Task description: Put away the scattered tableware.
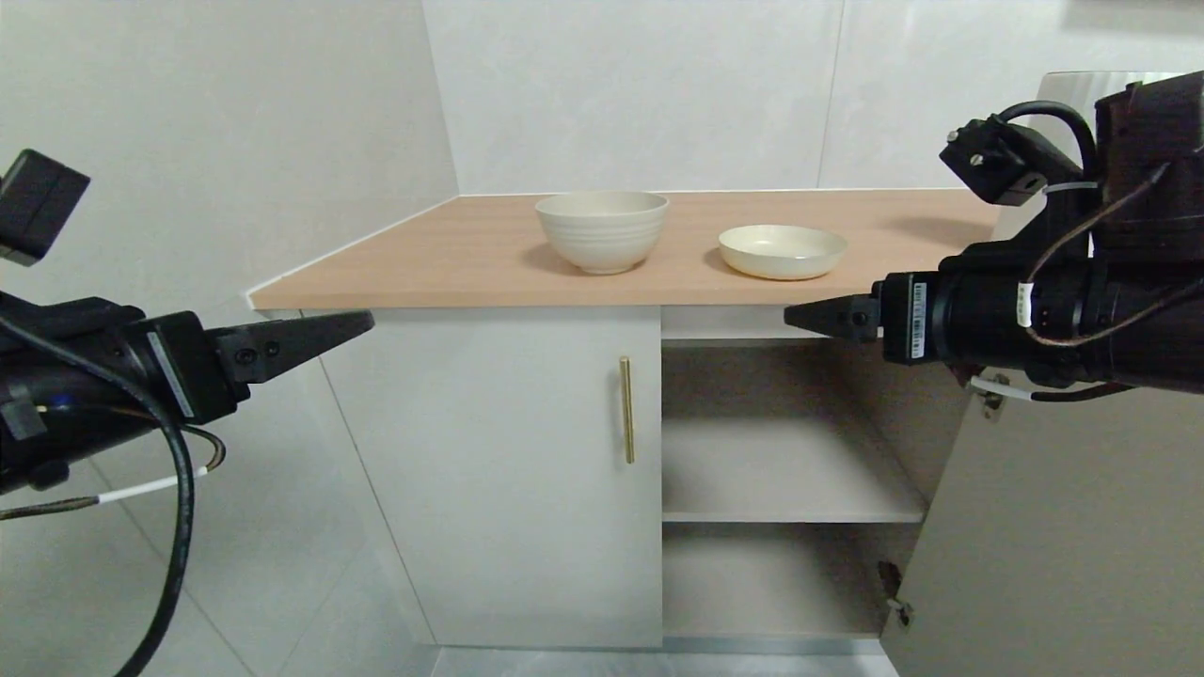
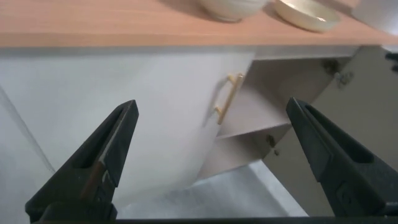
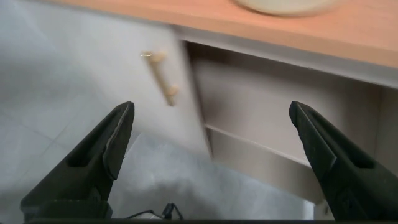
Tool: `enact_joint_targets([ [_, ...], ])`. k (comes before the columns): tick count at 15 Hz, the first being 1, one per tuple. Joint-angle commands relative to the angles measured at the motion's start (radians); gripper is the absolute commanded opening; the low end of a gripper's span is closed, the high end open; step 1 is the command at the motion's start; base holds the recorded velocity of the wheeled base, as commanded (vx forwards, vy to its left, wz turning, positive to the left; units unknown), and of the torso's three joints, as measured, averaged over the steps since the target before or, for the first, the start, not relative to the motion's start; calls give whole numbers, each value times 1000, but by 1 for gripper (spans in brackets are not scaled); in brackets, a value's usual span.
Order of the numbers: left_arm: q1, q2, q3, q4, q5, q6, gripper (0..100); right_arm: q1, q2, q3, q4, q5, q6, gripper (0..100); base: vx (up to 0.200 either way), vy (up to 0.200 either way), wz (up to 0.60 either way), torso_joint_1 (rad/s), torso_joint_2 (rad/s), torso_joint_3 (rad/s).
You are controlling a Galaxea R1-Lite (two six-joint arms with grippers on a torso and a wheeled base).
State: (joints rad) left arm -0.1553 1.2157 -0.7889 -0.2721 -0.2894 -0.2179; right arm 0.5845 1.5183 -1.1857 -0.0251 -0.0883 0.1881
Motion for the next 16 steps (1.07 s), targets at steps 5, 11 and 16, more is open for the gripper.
enact_joint_targets([
  [5,-3,-2,-3,8,-1,25,100,-2,-53,2,2,5,27,100,160,0,0,-3,0,6],
  [11,-20,-13,0,7,-2,25,100,14,-101,5,79,13,30,100,133,0,0,2,2,1],
  [16,-32,-25,2,7,-2,25,100,11,-116,17,77,56,25,100,0,0,0,0,0,0],
])
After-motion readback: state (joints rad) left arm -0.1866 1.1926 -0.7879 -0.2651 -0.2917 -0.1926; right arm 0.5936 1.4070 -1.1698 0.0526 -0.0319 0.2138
